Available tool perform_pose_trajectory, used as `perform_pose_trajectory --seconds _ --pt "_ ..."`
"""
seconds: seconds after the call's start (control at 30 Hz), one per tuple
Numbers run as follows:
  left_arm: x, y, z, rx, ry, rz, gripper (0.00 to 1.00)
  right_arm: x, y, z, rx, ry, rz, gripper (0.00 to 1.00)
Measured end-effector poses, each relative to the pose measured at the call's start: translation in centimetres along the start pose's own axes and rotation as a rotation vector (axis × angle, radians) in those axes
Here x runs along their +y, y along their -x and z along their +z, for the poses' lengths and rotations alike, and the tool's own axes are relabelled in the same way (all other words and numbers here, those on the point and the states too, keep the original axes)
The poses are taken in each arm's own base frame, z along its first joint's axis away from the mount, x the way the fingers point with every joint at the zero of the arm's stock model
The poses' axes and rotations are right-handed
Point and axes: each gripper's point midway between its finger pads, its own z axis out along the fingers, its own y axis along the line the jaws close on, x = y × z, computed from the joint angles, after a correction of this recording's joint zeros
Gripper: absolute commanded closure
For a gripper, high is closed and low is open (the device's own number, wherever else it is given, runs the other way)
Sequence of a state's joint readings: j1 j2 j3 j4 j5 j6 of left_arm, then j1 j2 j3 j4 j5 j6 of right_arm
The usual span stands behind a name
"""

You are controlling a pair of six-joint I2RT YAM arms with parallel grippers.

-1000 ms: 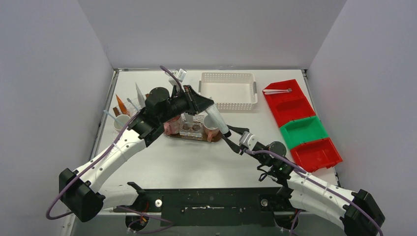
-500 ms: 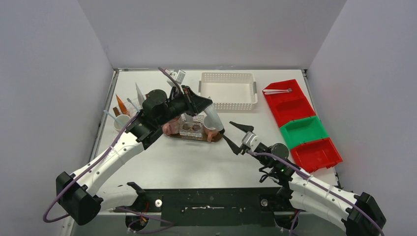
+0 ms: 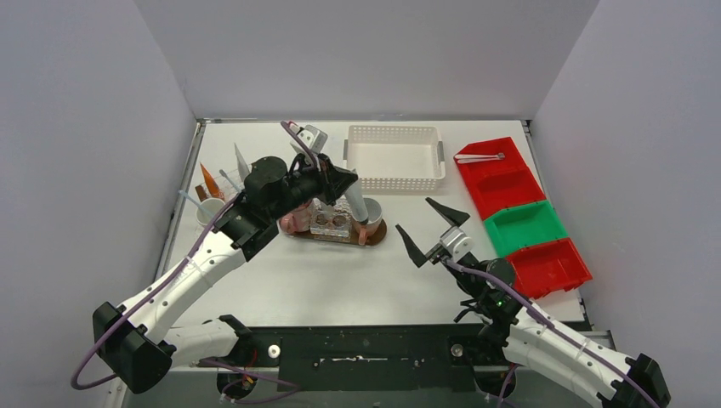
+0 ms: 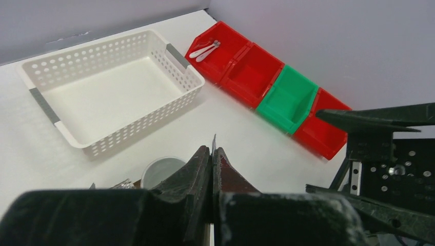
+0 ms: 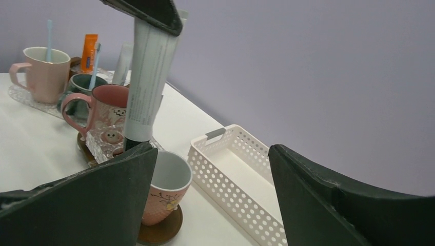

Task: Prepare toiletry sets of a toothbrush and toothpaste on the tray
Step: Pick up the toothpaste from the storage box, then place the toothpaste in the toothpaste holder.

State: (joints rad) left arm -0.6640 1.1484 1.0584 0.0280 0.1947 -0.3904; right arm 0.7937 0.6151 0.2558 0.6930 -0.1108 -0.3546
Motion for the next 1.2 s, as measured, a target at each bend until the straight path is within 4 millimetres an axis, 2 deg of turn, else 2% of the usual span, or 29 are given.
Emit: perform_pose_trajectory --seconds 0.17,0.37,0.63,1.2 --pt "1.2 -0.8 -0.2 0.034 0.033 0.118 1.0 -1.5 -0.5 -0.5 0.031 -0.09 0.011 0.06" --pt "2.7 -1.2 -0.5 0.063 0.085 0.241 1.0 -3.0 -1.0 -1.1 0.059 -0.18 0.021 0.05" --pt "3.9 -0.6 -0.3 0.026 0.116 0.361 1.0 -3.5 -2.2 -1.9 0.085 -0.225 0.021 0.04" --pt "6.1 -3.0 2.0 0.041 0.119 0.443 1.0 -4.4 -2.6 -2.6 0.085 -0.297 0.023 0.0"
